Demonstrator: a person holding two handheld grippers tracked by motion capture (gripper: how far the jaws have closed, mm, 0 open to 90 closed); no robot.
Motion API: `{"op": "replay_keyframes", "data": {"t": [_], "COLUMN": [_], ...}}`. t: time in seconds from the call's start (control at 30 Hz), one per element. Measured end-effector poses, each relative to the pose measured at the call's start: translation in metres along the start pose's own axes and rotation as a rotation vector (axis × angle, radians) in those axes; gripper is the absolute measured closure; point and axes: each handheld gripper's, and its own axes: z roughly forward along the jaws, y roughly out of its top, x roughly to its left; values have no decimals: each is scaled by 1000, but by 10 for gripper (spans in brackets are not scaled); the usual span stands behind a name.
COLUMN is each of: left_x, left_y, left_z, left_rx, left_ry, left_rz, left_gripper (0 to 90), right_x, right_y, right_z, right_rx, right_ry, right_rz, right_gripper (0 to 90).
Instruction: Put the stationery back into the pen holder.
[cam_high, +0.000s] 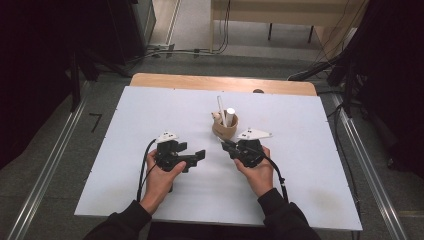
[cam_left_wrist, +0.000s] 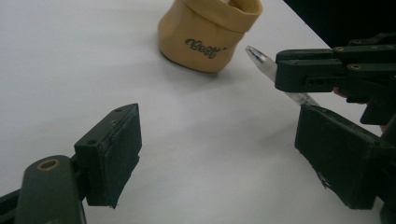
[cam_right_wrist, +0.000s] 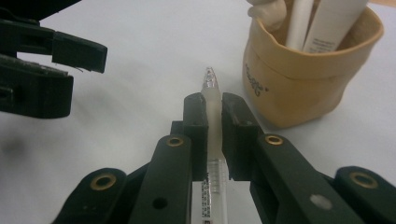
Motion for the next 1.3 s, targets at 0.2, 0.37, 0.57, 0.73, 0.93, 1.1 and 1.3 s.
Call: {"op": "replay_keyframes", "data": {"t": [0.2,0.37,0.57,0.73,0.93,1.1,1.3], "left_x": [-10,-18,-24,-27,-32,-37,-46], "left_y": [-1,-1,-1,-1,-2,-3,-4], "left_z": [10,17,24,26,31,36,47], "left_rx": [17,28,35,36,47,61,83], "left_ry": [-22,-35,-48,-52,-70,-89,-125], "left_rz": [12,14,14,14,13,9,-2], "left_gripper": [157,157,157,160,166,180,203], "right_x": [-5,-8,-10,-12,-13,-13,-13], "right_y": [-5,-8,-11,-12,-12,-11,-10], "right_z": [-5,-9,-9,-8,-7,-8,-8], "right_rx": [-1,-8,-4,-4,-11,-25,-35], "right_ry": [-2,-6,-13,-17,-9,-5,5], "right_rz": [38,43,44,49,56,62,71], "right_gripper": [790,790,790,790,790,790,790]}}
